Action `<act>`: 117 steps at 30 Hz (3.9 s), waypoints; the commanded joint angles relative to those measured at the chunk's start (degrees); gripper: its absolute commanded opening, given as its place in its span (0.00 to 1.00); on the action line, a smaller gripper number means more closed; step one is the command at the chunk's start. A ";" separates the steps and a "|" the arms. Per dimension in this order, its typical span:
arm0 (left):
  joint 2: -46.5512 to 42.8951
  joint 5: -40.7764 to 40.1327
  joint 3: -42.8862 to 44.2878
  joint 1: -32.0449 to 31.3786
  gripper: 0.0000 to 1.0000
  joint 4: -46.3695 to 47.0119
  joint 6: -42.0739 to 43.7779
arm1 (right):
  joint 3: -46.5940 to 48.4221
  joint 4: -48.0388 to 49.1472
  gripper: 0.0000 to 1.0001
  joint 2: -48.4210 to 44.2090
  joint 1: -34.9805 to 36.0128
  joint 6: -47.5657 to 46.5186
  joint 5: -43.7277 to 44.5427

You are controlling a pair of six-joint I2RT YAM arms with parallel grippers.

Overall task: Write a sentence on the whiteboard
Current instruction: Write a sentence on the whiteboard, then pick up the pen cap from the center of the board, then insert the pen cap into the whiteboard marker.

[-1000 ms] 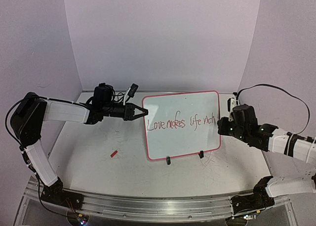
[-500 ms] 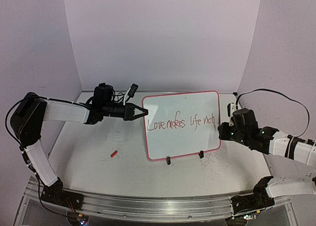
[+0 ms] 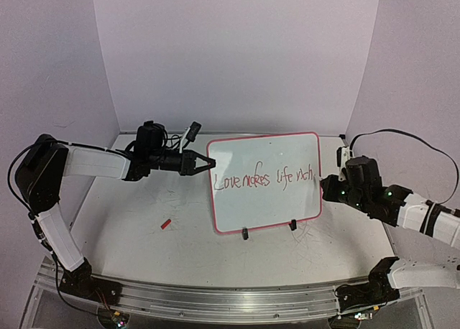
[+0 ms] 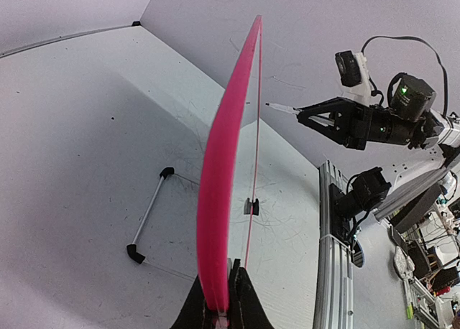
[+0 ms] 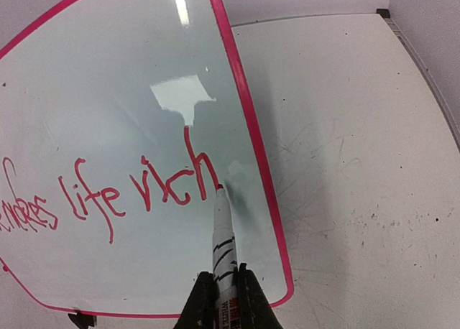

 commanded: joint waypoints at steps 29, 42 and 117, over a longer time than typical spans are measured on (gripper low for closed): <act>-9.78 -10.50 1.28 1.66 0.54 -8.33 2.75 | 6.42 -8.62 0.00 -14.23 -0.58 -4.07 0.85; -24.74 -33.49 -5.43 2.33 0.66 -51.29 -12.92 | 12.16 -3.36 0.00 -7.33 -0.56 -15.26 -3.01; -30.88 -51.26 1.68 -24.84 0.00 -40.78 45.09 | 49.67 -15.12 0.00 29.63 17.00 1.07 -48.22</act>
